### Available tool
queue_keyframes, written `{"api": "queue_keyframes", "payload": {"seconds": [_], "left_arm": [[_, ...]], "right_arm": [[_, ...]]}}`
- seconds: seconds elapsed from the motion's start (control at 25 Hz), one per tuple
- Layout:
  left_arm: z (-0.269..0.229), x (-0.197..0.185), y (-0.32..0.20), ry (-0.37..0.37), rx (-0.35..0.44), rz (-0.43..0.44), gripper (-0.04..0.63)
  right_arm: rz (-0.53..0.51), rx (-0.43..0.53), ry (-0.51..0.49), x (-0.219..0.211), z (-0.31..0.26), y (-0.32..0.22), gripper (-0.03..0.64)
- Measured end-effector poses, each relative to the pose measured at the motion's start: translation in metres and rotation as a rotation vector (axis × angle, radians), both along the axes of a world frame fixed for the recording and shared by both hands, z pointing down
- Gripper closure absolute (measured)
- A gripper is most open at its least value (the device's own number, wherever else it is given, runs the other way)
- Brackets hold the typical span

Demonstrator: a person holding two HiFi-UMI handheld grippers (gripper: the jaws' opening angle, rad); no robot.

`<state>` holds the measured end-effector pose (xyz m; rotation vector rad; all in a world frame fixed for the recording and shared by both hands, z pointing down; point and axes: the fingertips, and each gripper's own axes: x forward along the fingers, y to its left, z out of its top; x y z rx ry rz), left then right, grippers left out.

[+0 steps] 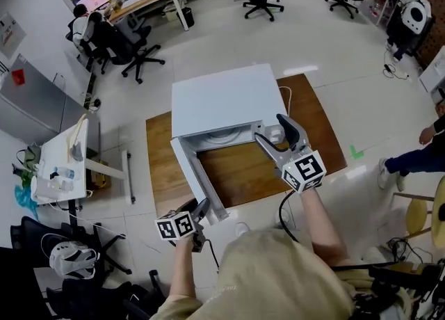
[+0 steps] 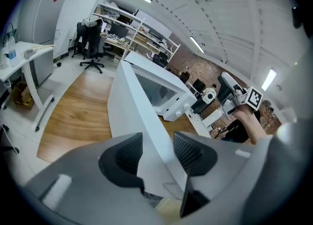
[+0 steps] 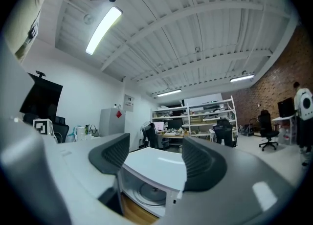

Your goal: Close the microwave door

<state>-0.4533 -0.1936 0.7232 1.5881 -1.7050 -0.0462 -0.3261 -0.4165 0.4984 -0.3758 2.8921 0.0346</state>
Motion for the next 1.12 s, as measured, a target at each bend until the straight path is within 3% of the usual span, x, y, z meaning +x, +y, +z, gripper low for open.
{"api": "queue_keyframes", "payload": {"seconds": [0.16, 0.44, 0.64, 0.92, 1.0, 1.04, 1.08, 1.12], "left_arm": [[-0.001, -0.002, -0.030, 0.009, 0.033, -0.058, 0.358], [-0.050, -0.022, -0.059, 0.089, 0.115, -0.184, 0.350], [-0.054, -0.016, -0.098, 0.132, 0.157, -0.184, 0.383], [-0.062, -0.034, -0.179, 0.153, 0.144, -0.225, 0.395], [-0.066, -0.048, -0.203, 0.112, 0.118, -0.237, 0.408], [-0.067, -0.055, -0.214, 0.057, 0.094, -0.244, 0.460], [-0.070, -0.061, -0.223, -0.014, 0.060, -0.258, 0.594], [-0.074, -0.064, -0.229, -0.082, 0.027, -0.279, 0.592]], "right_arm": [[0.071, -0.008, 0.014, 0.004, -0.003, -0.006, 0.291], [0.188, -0.002, 0.058, 0.010, -0.041, 0.001, 0.291], [0.251, -0.012, 0.071, 0.043, -0.038, -0.006, 0.291], [0.324, -0.035, 0.079, 0.076, -0.050, -0.025, 0.291], [0.338, -0.039, 0.086, 0.080, -0.057, -0.028, 0.291], [0.345, -0.041, 0.090, 0.083, -0.060, -0.031, 0.291], [0.351, -0.044, 0.094, 0.085, -0.064, -0.034, 0.291], [0.357, -0.048, 0.098, 0.088, -0.069, -0.038, 0.291]]}}
